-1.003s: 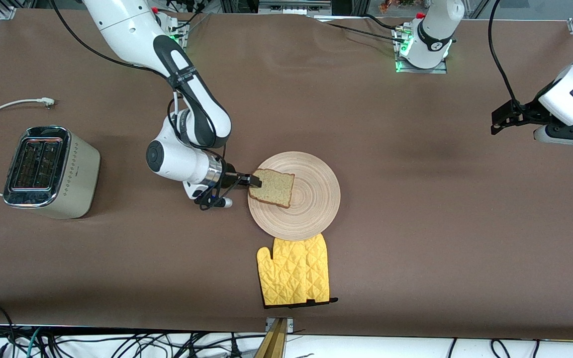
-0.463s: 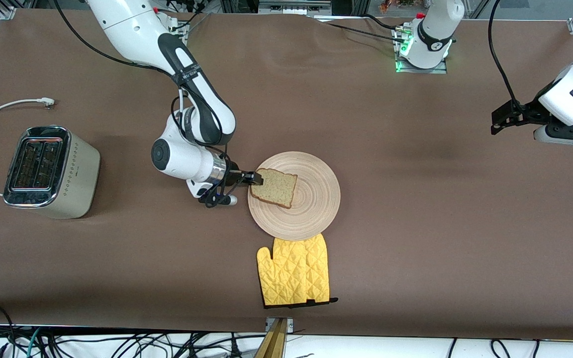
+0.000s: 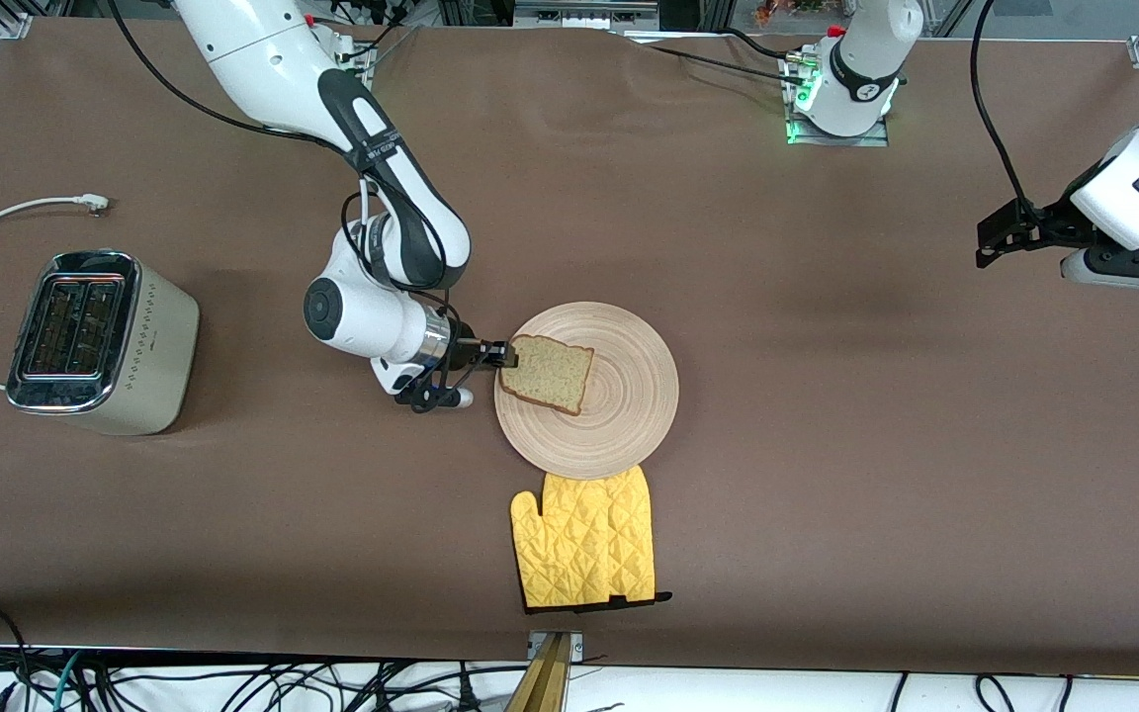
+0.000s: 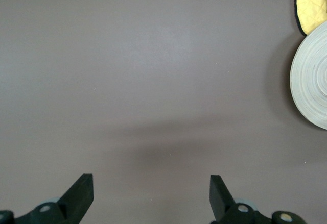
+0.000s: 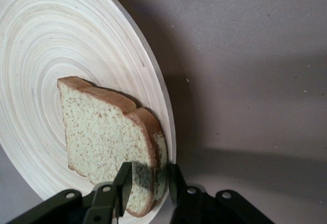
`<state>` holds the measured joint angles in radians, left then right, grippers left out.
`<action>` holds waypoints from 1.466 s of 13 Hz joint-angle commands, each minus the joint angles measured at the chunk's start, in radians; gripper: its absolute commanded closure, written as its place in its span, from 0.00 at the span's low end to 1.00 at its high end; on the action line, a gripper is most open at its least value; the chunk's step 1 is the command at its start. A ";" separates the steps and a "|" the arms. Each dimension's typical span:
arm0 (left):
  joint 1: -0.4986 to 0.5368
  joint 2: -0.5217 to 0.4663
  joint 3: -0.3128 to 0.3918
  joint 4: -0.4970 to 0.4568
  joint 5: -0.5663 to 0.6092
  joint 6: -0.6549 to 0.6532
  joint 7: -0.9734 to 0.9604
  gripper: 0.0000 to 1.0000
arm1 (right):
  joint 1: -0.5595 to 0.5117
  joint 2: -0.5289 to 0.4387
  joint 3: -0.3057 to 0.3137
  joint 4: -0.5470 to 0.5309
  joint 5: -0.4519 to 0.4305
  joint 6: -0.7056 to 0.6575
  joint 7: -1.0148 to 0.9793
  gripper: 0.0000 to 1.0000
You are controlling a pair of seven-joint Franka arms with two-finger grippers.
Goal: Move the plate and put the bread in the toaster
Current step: 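Close the right gripper on the bread slice edge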
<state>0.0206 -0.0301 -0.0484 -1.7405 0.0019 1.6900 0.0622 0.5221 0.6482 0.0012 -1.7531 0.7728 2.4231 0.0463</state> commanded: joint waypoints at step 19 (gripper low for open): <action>0.013 0.006 -0.010 0.022 -0.007 -0.018 -0.012 0.00 | 0.030 -0.008 -0.020 0.021 -0.043 0.020 0.014 0.54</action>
<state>0.0260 -0.0300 -0.0500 -1.7403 0.0019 1.6894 0.0600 0.5399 0.6552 -0.0090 -1.7325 0.7449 2.4449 0.0463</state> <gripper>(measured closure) 0.000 0.537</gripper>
